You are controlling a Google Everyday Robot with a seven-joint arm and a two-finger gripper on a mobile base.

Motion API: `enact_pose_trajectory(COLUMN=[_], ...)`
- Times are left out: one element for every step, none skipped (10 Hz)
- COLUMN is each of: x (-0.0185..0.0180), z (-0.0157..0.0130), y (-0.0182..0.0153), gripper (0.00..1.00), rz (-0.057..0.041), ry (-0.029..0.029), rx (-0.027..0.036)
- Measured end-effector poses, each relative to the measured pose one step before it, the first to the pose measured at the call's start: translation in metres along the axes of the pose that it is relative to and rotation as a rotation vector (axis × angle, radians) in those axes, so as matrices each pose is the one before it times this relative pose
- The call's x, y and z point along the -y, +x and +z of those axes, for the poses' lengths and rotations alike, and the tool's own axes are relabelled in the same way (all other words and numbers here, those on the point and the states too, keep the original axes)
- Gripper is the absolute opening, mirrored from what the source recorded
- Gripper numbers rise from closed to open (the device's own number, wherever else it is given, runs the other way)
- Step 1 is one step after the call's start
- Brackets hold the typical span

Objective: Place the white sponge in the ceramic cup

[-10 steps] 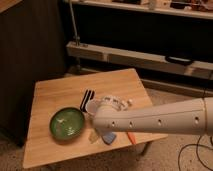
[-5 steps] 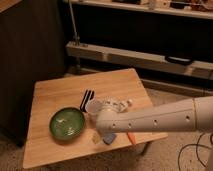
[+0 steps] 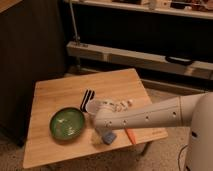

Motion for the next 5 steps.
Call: enact_pose_trajectory(x=[-0.0018,-0.00058,-0.0015,-0.00261,-0.00097], z=[0.00628,0.00297,0.0021,0.00102,-0.00045], y=[0.00418,0.00194,0.00093,0.00077,0.0006], gripper=[0.8,0.76,0.66,0.54,0.45], rz=[0.01049,0.01166,0.01708,0.01686,0.00536], ry=[-0.00564,0.00109,0.00256,-0.00254,-0.00282], rx=[0.01804,0.01301,0.01022,0.00528,0.00156])
